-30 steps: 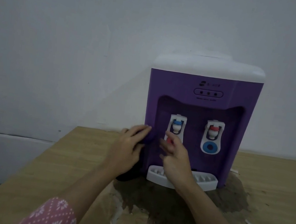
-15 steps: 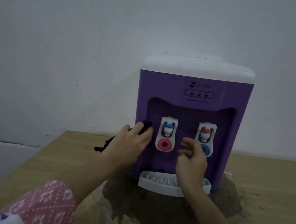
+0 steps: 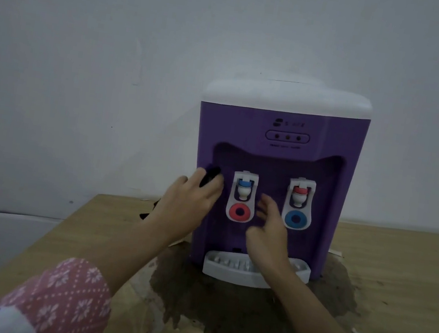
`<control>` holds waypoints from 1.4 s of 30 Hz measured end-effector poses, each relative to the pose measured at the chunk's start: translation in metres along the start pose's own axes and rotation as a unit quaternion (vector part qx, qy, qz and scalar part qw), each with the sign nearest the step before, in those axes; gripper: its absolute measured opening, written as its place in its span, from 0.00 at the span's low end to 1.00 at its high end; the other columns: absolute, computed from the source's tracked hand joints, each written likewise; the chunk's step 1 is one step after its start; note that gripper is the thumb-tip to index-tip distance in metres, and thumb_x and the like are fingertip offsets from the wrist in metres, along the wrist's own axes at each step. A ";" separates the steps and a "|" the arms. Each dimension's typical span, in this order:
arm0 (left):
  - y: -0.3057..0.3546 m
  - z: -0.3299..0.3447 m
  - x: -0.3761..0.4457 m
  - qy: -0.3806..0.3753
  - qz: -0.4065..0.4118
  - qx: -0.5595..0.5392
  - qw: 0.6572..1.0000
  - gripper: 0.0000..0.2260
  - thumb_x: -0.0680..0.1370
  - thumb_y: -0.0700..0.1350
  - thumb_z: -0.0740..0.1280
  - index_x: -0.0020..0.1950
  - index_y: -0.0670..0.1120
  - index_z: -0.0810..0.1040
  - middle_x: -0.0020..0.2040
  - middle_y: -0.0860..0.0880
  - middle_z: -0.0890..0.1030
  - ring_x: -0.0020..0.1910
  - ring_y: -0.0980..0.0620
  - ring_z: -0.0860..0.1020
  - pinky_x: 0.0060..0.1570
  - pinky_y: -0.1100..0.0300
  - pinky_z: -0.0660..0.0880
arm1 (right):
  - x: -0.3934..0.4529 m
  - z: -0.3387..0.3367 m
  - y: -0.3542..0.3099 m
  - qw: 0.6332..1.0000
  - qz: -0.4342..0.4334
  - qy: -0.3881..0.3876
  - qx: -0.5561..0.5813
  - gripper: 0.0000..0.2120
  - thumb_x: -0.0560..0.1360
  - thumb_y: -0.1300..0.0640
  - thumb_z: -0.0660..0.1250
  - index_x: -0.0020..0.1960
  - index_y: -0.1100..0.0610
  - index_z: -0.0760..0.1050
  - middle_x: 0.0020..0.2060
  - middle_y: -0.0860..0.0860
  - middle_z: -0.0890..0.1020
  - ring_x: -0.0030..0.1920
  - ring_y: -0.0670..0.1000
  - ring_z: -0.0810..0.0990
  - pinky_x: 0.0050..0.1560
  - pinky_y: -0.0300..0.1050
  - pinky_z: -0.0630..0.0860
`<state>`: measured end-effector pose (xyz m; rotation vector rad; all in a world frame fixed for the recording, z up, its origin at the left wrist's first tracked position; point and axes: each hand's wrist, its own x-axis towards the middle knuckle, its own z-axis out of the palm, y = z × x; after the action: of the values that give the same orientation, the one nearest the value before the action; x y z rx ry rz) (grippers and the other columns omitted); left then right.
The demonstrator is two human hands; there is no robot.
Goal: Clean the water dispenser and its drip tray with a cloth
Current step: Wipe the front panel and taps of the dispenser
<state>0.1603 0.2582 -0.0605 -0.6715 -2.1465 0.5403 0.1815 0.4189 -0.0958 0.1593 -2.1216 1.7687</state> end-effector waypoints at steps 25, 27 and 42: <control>0.027 0.039 -0.032 -0.192 0.081 -0.107 0.972 0.23 0.75 0.39 0.65 0.69 0.46 0.67 0.70 0.47 0.66 0.65 0.41 0.64 0.59 0.49 0.73 | 0.003 -0.003 0.004 0.998 0.039 -0.047 0.029 0.30 0.69 0.77 0.54 0.65 0.53 0.66 0.53 0.47 0.77 0.47 0.46 0.78 0.50 0.46 0.77; 0.031 0.039 -0.034 -0.236 0.097 -0.122 0.959 0.22 0.76 0.39 0.63 0.70 0.48 0.65 0.70 0.49 0.65 0.65 0.43 0.61 0.60 0.49 0.71 | 0.002 -0.003 0.003 0.998 0.040 -0.047 0.029 0.30 0.70 0.77 0.54 0.65 0.53 0.66 0.53 0.47 0.77 0.48 0.46 0.78 0.50 0.46 0.77; 0.026 0.045 -0.055 -0.158 -0.030 -0.385 0.909 0.20 0.75 0.40 0.62 0.67 0.52 0.70 0.66 0.55 0.70 0.64 0.57 0.66 0.65 0.65 0.61 | -0.008 -0.001 0.005 0.999 0.025 0.028 0.021 0.24 0.69 0.75 0.59 0.55 0.50 0.66 0.46 0.47 0.75 0.45 0.43 0.75 0.38 0.31 0.74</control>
<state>0.1608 0.2371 -0.1335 -0.9755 -2.6822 -0.2972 0.1879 0.4194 -0.1031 0.0670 -2.0673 1.8248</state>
